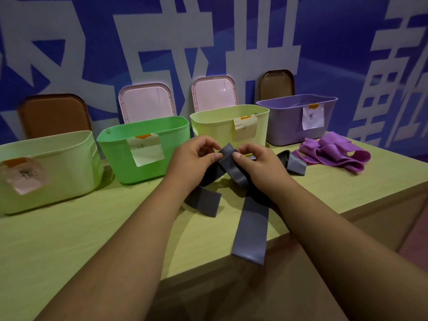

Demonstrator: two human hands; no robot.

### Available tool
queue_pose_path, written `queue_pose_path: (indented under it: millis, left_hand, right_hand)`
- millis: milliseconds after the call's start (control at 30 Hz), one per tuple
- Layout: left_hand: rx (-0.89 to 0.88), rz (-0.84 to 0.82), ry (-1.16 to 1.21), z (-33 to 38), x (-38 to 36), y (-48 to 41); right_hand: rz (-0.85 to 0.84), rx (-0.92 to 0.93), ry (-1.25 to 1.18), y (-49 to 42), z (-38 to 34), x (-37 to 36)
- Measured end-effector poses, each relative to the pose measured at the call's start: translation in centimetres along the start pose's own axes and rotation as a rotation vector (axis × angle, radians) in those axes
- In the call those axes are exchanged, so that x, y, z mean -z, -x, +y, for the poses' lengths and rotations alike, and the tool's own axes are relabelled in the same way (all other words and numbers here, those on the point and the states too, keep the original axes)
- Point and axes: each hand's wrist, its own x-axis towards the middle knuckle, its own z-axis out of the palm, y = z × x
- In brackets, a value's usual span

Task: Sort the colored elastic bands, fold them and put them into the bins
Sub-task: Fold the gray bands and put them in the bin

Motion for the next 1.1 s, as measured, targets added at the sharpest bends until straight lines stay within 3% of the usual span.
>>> queue_pose_path:
  millis: [200,400,800,1100]
  left_hand:
    - [0.008,-0.077,-0.012,-0.4,-0.2,0.0]
    - [0.133,-0.094,-0.007,-0.8,-0.2,-0.1]
    - [0.250,-0.123,-0.043,-0.5,0.7,0.2]
    - [0.229,-0.085,-0.137,-0.4,-0.3,0.4]
  right_hand:
    - [0.016,0.043,0.026,0.0,0.0,0.1]
    - [0.030,0.060,0.059,0.0,0.1,-0.1]
    - [0.071,-0.003,0.077,-0.1,0.2,-0.2]
    - [0.055,-0.009,0.094,-0.3,0.4,-0.2]
